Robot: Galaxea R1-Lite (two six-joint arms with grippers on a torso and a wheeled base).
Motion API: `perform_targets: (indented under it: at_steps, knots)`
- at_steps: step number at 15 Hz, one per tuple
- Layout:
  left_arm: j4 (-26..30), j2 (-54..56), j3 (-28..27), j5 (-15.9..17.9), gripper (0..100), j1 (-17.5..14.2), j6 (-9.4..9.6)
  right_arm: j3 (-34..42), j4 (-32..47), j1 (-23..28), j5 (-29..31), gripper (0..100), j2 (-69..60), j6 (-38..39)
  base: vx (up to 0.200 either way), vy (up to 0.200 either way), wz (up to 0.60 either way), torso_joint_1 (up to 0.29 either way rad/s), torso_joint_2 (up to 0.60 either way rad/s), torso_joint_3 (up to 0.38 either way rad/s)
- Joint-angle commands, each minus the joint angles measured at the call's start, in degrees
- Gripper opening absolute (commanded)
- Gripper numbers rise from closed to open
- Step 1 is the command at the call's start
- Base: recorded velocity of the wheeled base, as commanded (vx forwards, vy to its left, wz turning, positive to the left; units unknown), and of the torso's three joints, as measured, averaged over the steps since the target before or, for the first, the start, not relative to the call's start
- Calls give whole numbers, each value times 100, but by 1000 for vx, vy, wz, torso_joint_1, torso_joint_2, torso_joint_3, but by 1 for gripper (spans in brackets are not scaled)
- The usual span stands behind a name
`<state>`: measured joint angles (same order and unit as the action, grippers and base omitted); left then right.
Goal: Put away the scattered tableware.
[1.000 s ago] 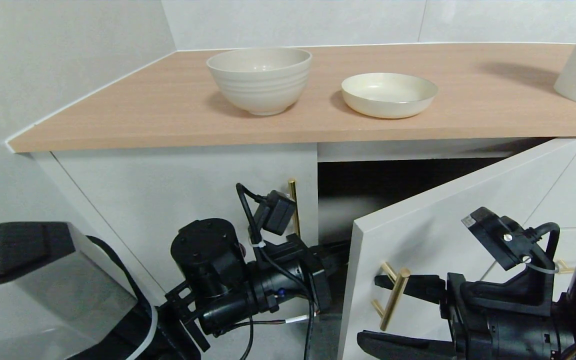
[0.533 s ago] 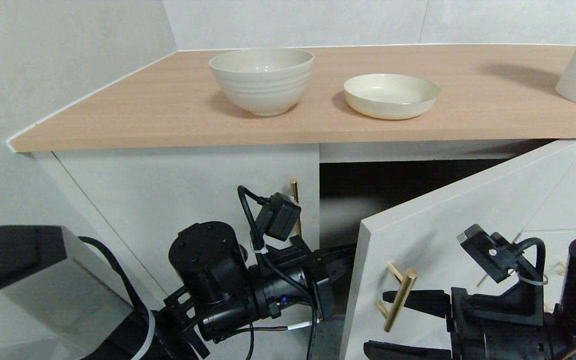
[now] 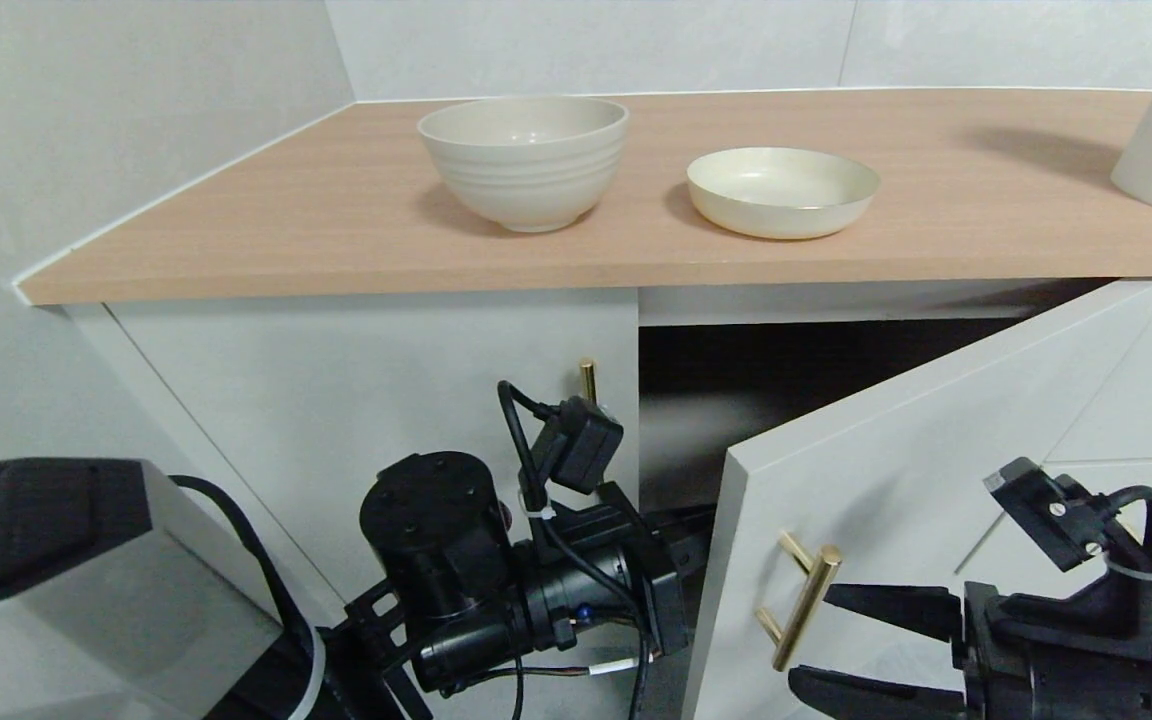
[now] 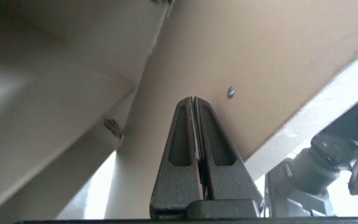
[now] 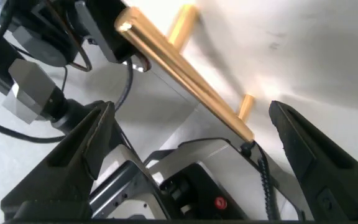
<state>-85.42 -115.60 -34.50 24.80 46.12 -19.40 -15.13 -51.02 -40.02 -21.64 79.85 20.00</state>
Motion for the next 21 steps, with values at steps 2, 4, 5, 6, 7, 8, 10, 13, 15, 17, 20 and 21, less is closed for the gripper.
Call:
perform_targets:
  at_steps: [2,4,5,6,7,8,10,13,15,17,20,21]
  knots:
    - [8,3,13,-1,0,47,-3,511,-5,-14,-7,100,-787,-5,0,0,0,0,0,0]
    - [140,-76,-13,-1,0,90,-3,511,-5,-14,-16,100,-883,-5,0,0,0,0,0,0]
    - [166,-155,-31,-1,0,108,-3,511,-5,-14,-16,100,-883,-5,0,0,0,0,0,0]
    - [166,-243,-101,-1,0,99,-3,520,-5,-14,-25,100,-866,-5,0,0,0,0,0,0]
    - [201,-279,-162,-1,0,99,-3,528,-5,-14,-25,100,-866,-5,0,0,0,0,0,0]
    - [342,-252,-189,-1,0,108,-3,572,-5,-14,-25,100,-892,-5,0,0,0,0,0,0]
    - [597,-182,-285,-1,0,187,-3,608,-5,-32,-33,100,-892,-5,-100,0,0,-1,1,-1]
    - [825,-208,-365,-1,0,266,-3,660,-5,-85,-33,100,-918,-14,-200,0,0,7,1,-2]
    - [852,-437,-496,-10,0,301,-3,669,-5,-85,-33,100,-962,-14,-100,0,0,-1,1,4]
    - [869,-683,-751,-10,0,301,-3,704,-5,-85,-33,100,-971,-14,0,0,0,0,0,0]
    - [895,-1008,-962,-45,0,293,-3,757,-5,-94,-33,100,-1006,-14,0,0,0,0,0,0]
    - [895,-1008,-962,-45,0,293,-3,757,-5,-102,-33,100,-1041,-14,0,0,0,0,0,0]
